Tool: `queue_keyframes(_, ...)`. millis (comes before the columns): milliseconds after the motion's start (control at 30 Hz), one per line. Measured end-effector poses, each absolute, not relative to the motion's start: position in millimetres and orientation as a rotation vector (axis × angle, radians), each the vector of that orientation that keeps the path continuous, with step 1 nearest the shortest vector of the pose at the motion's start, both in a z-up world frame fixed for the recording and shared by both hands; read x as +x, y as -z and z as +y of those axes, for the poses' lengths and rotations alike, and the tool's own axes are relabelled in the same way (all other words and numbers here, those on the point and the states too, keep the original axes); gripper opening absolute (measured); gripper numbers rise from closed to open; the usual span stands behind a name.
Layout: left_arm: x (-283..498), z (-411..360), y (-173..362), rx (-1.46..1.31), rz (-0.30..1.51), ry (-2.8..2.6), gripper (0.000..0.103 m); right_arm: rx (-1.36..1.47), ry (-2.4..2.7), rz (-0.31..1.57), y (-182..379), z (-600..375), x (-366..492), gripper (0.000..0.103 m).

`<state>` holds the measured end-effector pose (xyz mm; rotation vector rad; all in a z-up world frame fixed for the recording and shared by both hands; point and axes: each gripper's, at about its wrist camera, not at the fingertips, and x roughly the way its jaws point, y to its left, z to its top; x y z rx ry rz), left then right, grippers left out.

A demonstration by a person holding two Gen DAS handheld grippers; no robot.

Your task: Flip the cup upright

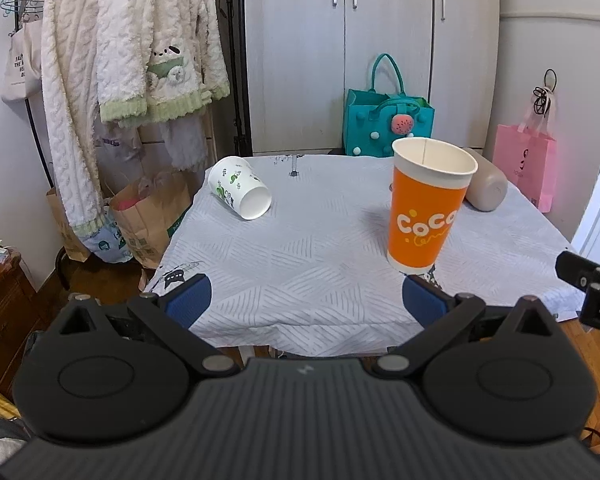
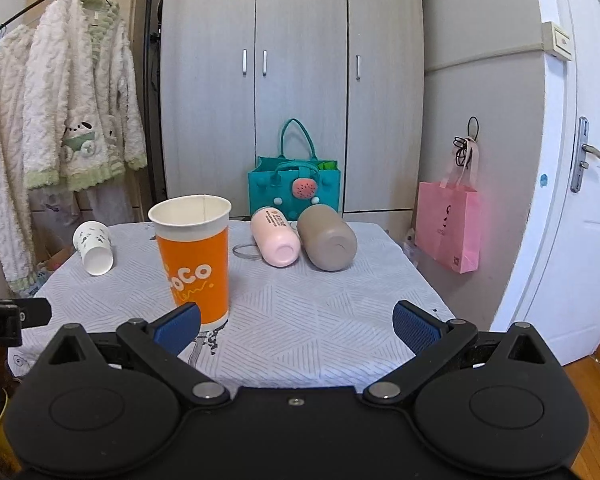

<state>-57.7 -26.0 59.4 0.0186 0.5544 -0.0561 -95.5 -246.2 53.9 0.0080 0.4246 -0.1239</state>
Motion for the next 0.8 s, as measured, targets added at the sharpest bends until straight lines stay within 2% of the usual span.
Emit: queue_keyframes(800,-57.3,-27.7,-58.2,0.001,0.575,0.046,0.103,0.001,0.166,0.457,-52.9,-243.0,-96.7,0.103)
